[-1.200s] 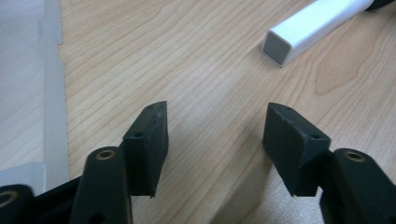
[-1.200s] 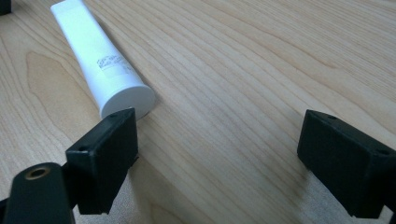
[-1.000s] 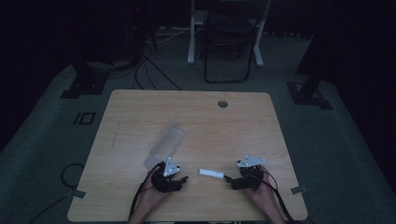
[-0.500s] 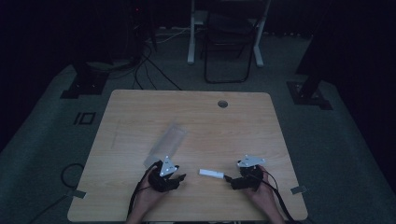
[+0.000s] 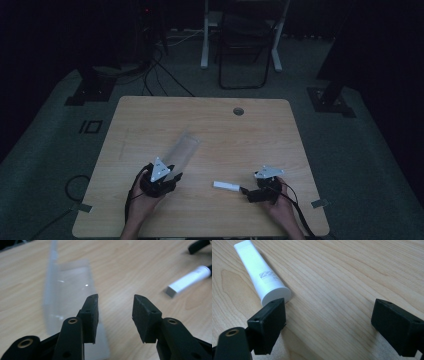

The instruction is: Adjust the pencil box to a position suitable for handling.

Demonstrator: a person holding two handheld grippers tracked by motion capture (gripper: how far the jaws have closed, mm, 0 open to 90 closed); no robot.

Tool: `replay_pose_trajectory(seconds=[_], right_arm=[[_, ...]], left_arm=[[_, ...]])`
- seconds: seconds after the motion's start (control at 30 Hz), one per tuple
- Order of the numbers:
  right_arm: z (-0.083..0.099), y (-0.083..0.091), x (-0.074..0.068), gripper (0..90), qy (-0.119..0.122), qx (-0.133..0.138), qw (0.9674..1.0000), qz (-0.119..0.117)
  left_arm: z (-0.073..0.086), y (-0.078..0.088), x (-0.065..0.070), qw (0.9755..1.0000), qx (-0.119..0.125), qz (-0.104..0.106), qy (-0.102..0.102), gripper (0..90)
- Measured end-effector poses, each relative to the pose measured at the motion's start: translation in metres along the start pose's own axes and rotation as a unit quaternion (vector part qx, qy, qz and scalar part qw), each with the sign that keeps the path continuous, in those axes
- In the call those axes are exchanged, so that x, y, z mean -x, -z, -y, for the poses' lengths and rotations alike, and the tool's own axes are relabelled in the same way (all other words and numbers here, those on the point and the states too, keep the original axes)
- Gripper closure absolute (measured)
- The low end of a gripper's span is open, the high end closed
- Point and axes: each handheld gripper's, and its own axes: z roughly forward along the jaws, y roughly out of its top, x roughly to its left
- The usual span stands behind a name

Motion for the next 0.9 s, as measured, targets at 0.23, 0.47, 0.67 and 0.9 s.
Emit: replay_pose_trajectory(seconds=[0.23,0.47,0.67,0.9], right_arm=[[0.0,0.0,0.0,12.3,-0.001,0.0,1.0,0.0],[0.0,0.0,0.0,12.3,-0.001,0.0,1.0,0.0],[0.0,0.0,0.0,12.3,-0.001,0.0,1.0,0.0],[0.0,0.0,0.0,12.3,-0.001,0.0,1.0,0.0]], left_arm=[[-0.006,0.009,-0.015,0.9995,0.015,-0.028,0.008,53.0],[-0.013,0.014,-0.026,0.9984,0.023,-0.052,0.004,52.2],[-0.014,0.004,-0.038,0.9975,-0.003,-0.071,0.0,53.2],[-0.013,-0.006,-0.043,0.9957,-0.03,-0.087,-0.012,62.9]])
